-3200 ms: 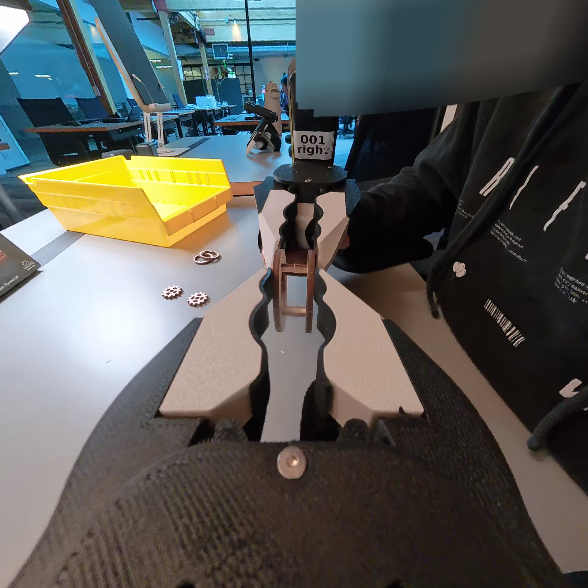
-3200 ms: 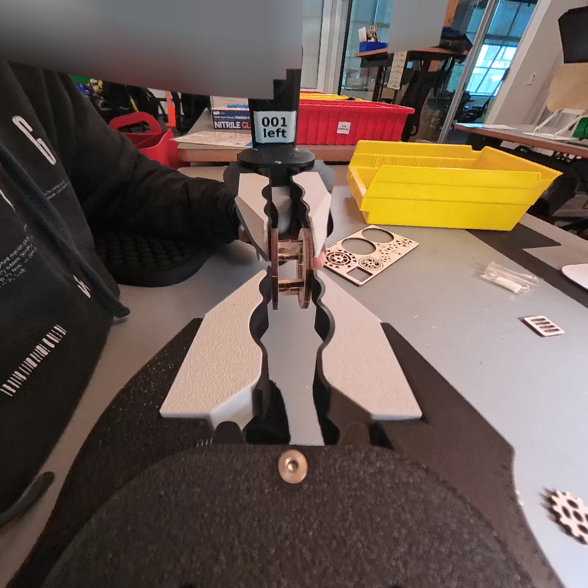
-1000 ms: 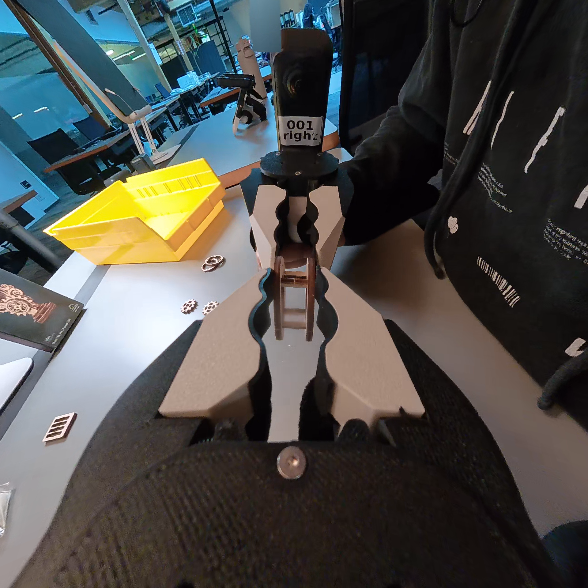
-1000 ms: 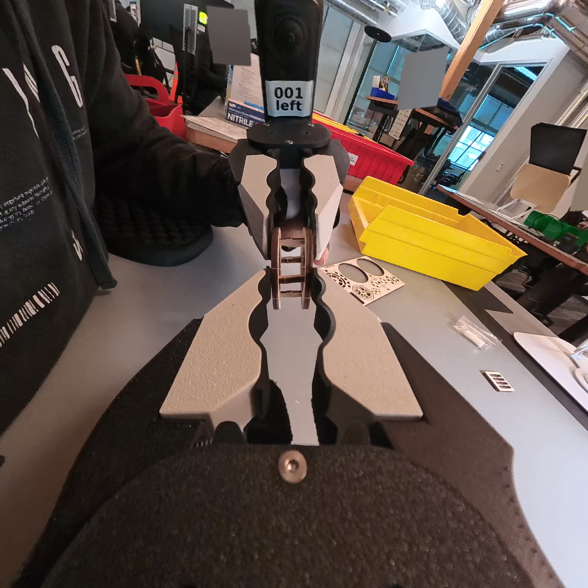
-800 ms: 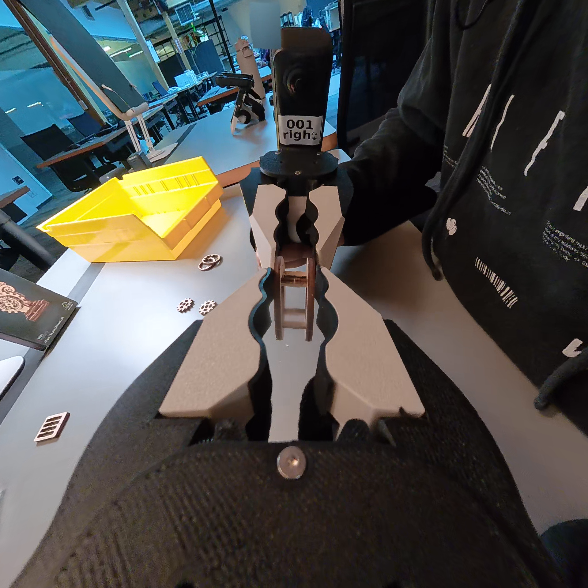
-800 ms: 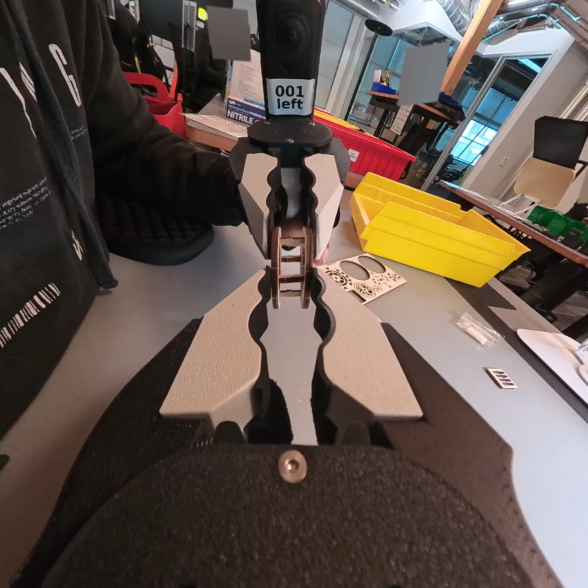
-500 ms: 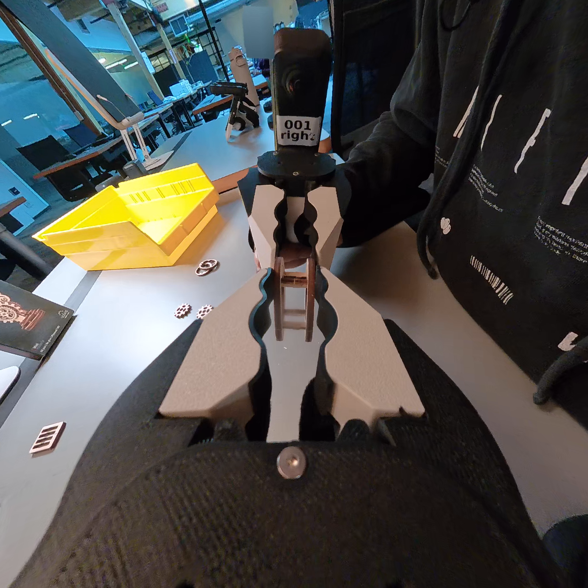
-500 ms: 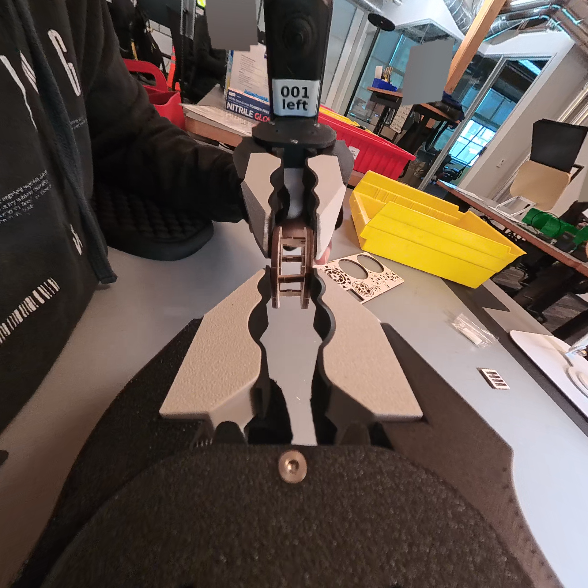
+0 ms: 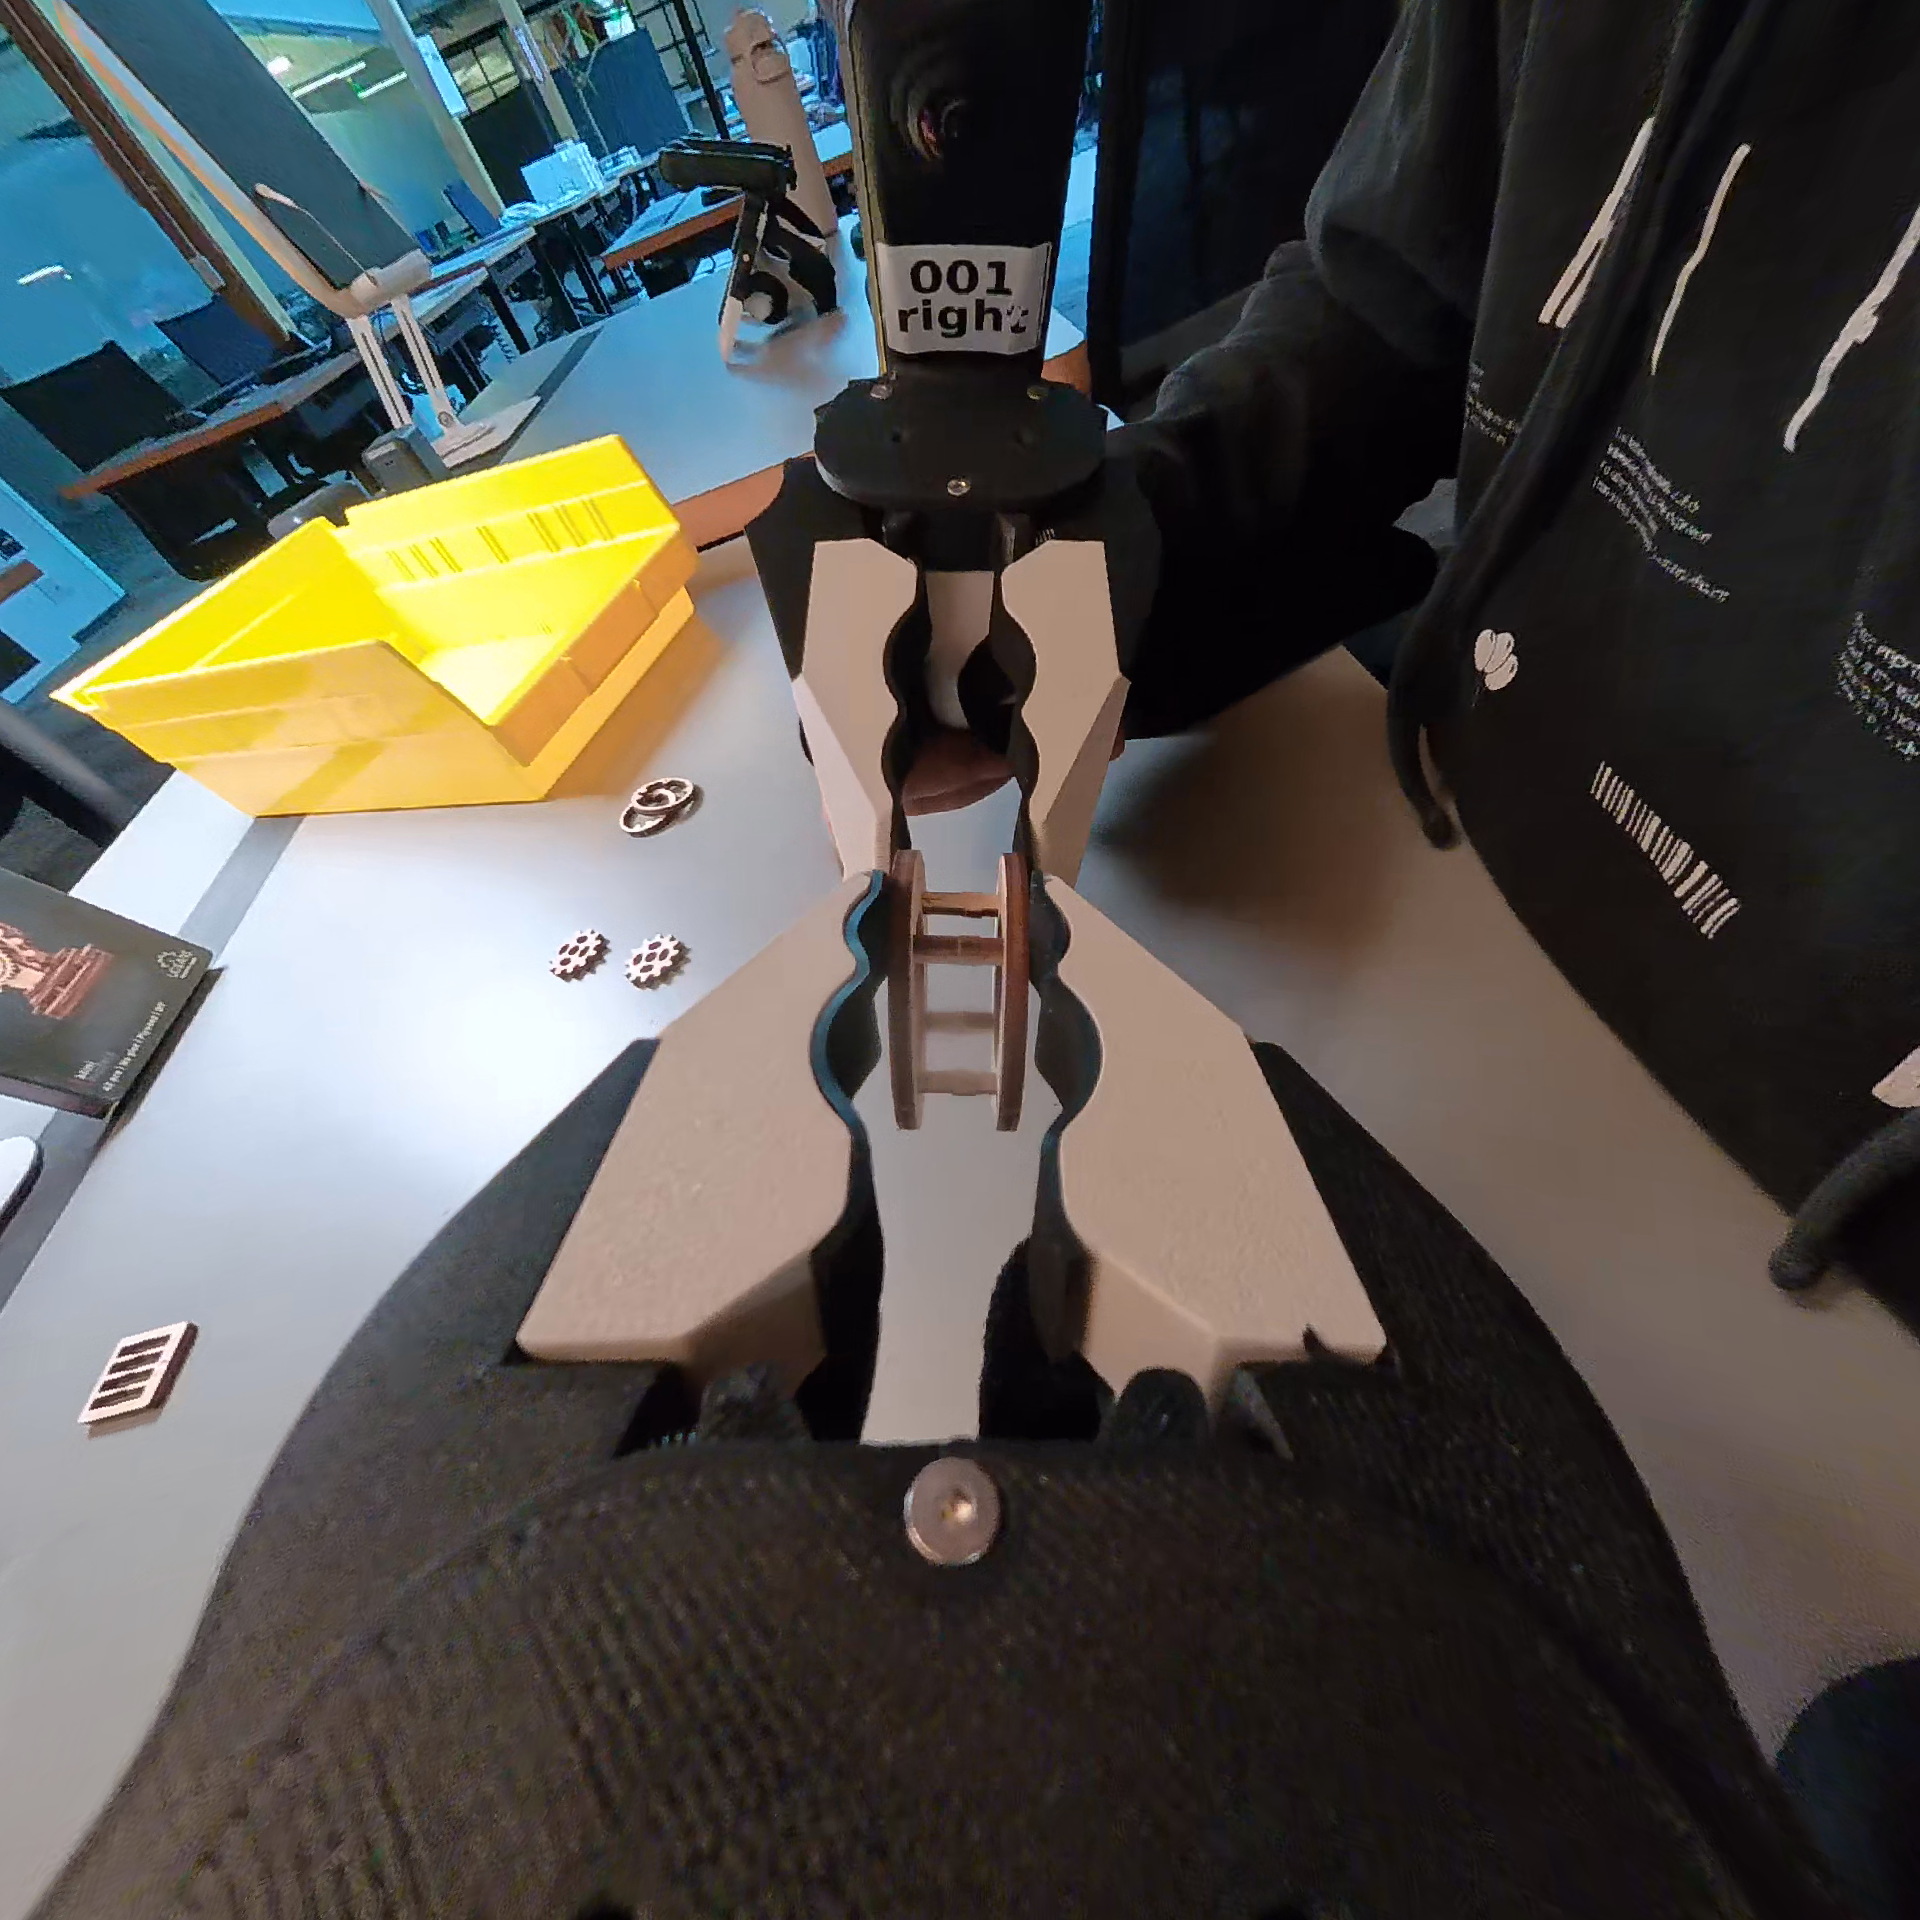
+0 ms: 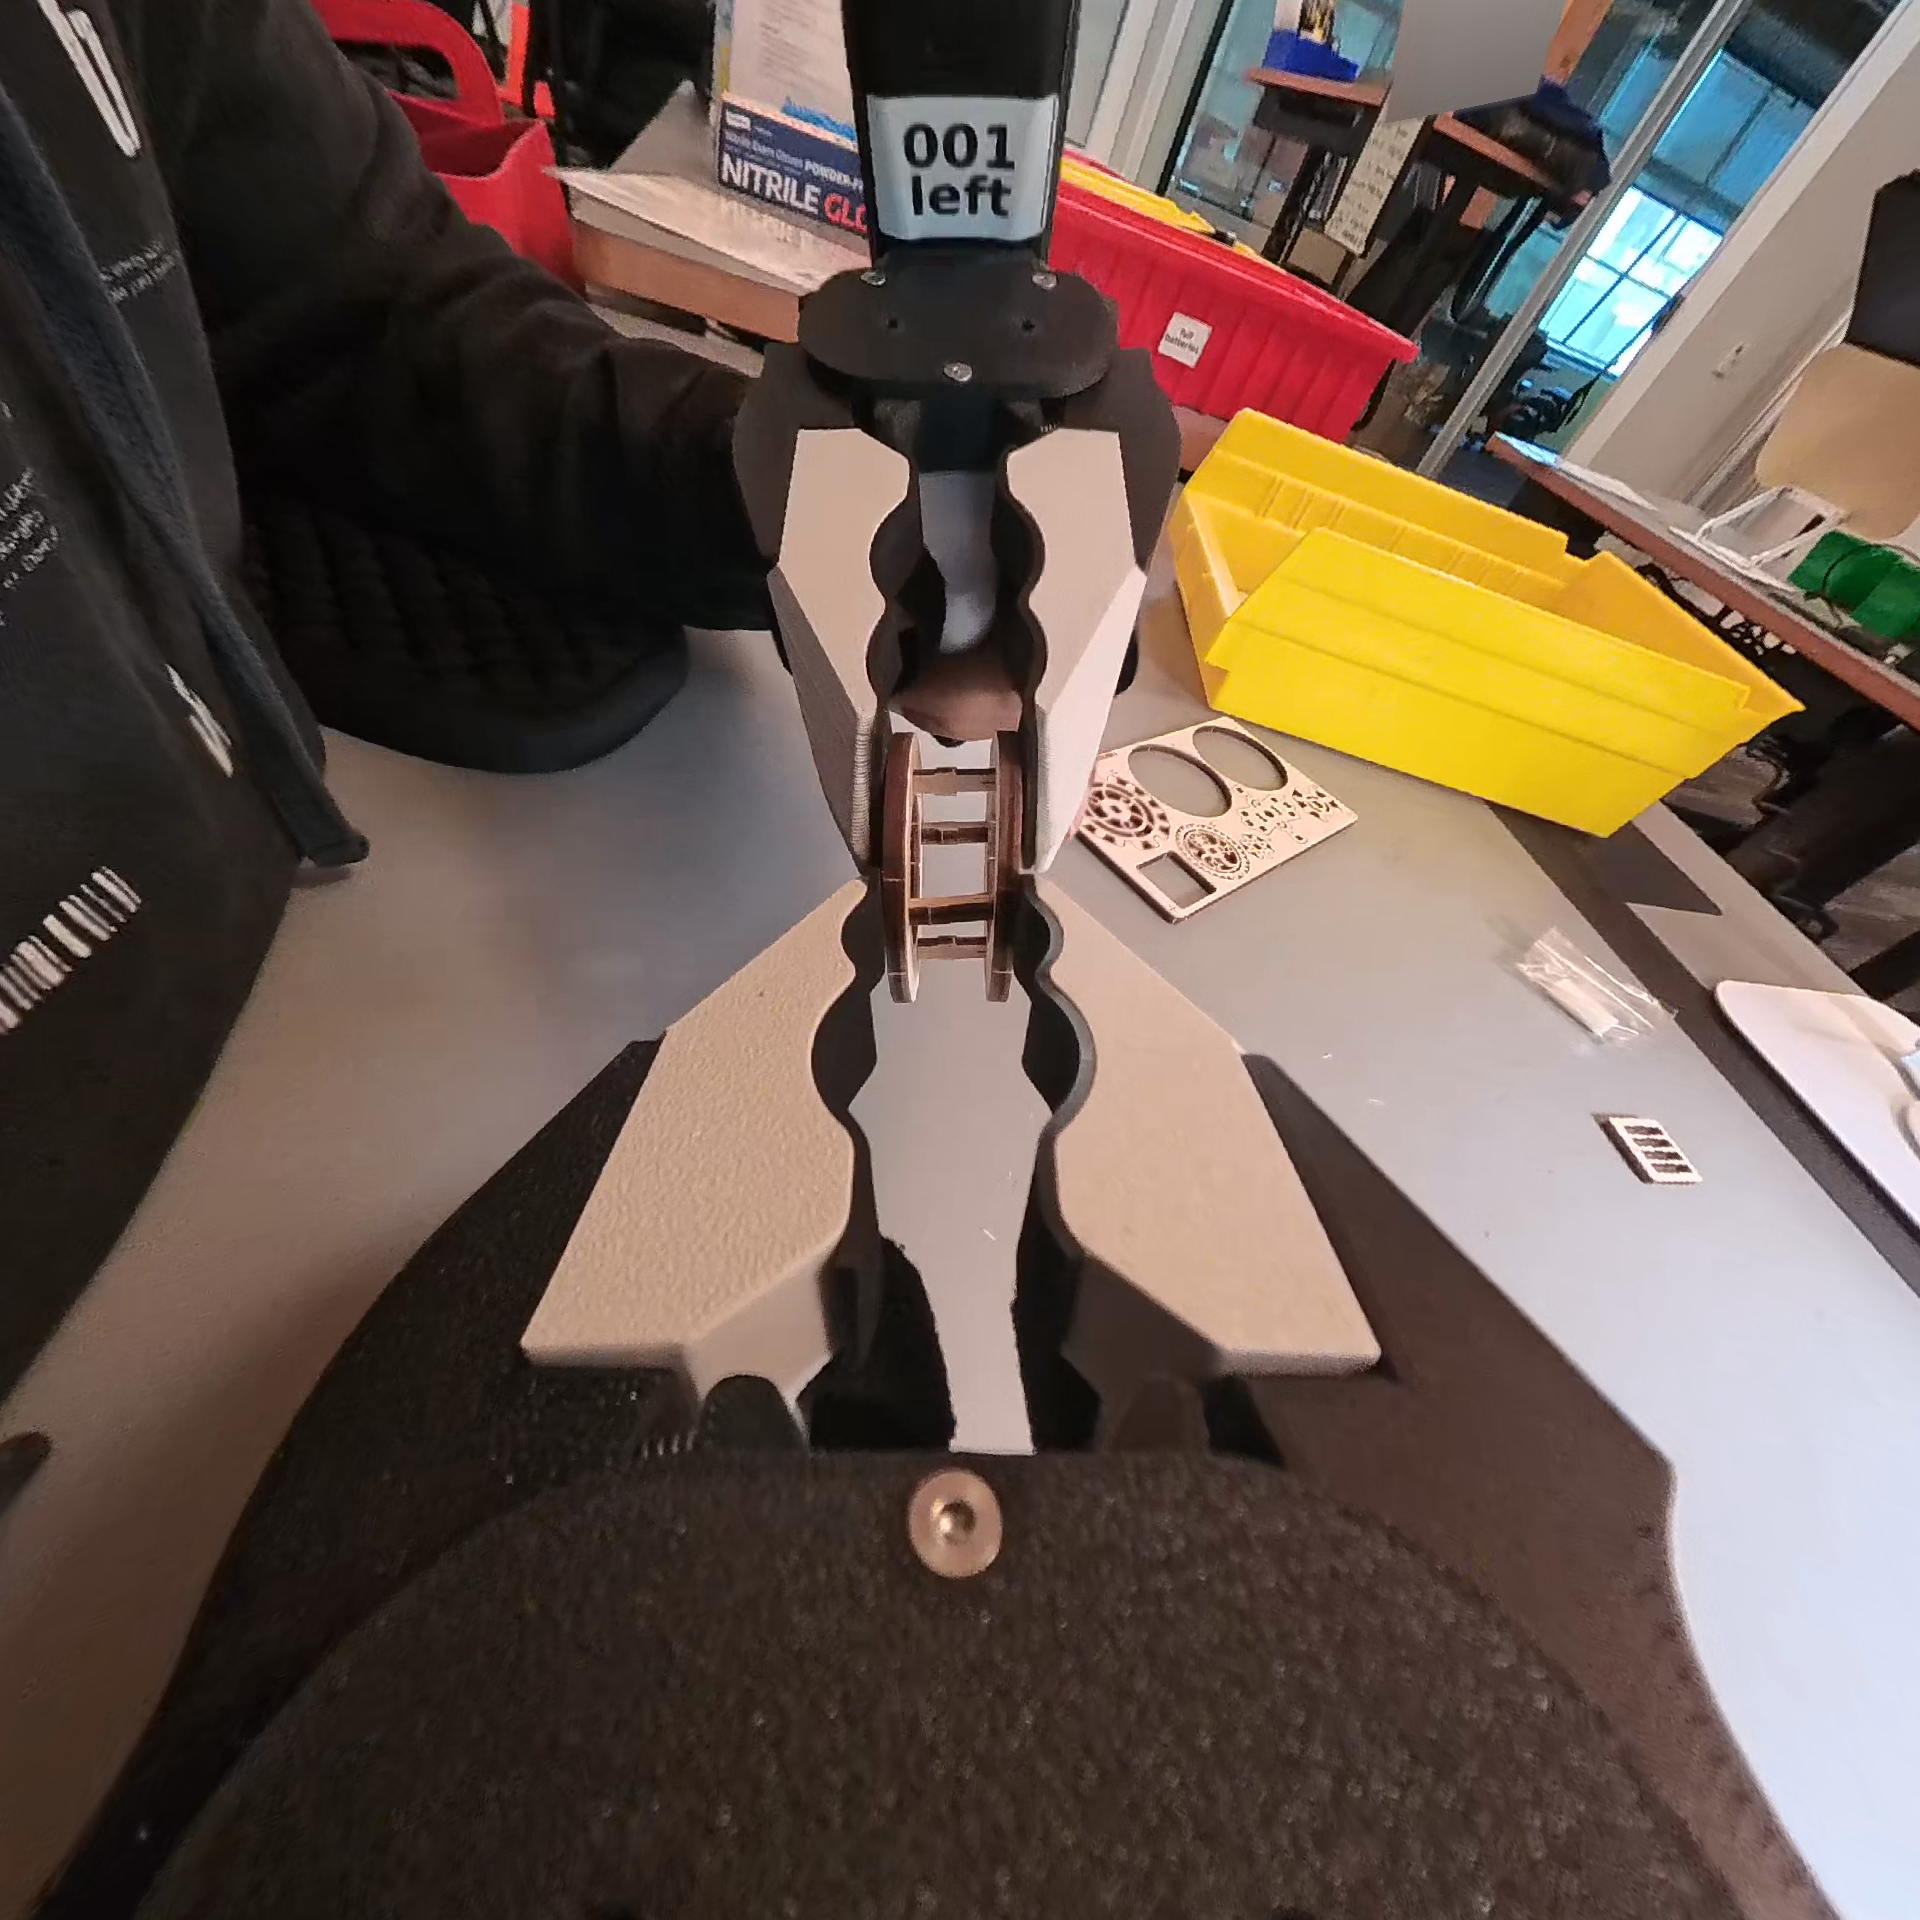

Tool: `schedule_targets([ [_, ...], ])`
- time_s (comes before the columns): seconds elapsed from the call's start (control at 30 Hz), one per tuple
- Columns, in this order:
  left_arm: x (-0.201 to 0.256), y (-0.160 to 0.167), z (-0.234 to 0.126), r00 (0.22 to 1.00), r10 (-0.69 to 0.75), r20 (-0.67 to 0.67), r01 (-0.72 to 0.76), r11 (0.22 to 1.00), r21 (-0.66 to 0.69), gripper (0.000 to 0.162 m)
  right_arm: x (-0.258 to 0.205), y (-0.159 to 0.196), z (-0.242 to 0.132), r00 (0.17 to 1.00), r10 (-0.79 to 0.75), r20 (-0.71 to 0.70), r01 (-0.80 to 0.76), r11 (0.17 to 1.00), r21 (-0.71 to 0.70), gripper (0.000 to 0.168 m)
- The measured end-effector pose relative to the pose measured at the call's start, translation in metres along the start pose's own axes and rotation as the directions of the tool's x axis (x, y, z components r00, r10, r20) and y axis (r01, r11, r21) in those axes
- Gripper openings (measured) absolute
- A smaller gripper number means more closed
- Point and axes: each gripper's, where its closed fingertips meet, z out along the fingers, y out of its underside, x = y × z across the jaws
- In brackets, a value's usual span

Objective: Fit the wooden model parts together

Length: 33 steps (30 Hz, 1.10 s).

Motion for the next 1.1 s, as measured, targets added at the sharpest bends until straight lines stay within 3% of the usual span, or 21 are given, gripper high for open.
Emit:
schedule_targets([
  [0.23, 0.002, 0.002, 0.001, 0.999, -0.026, -0.019, 0.026, 1.0, 0.005, 0.025, -0.001, 0.002, 0.001, 0.999, 0.042, 0.027, -0.042, 0.999, 0.017, 0.022],
  [0.4, -0.004, -0.002, 0.001, 0.986, -0.164, -0.037, 0.166, 0.985, 0.052, 0.025, 0.008, -0.003, -0.003, 0.994, 0.107, 0.011, -0.107, 0.992, 0.067, 0.032],
  [0.6, -0.008, -0.007, 0.001, 0.953, -0.296, -0.069, 0.302, 0.948, 0.103, 0.025, 0.008, -0.008, -0.006, 0.988, 0.152, 0.043, -0.155, 0.984, 0.091, 0.023],
  [0.93, -0.013, -0.002, 0.004, 0.923, -0.378, -0.071, 0.384, 0.918, 0.101, 0.025, 0.012, 0.0, -0.005, 0.947, 0.304, 0.104, -0.312, 0.947, 0.073, 0.022],
  [1.1, -0.017, 0.0, 0.004, 0.915, -0.4, -0.048, 0.402, 0.912, 0.085, 0.025, 0.015, 0.001, -0.005, 0.952, 0.294, 0.09, -0.301, 0.95, 0.083, 0.026],
])
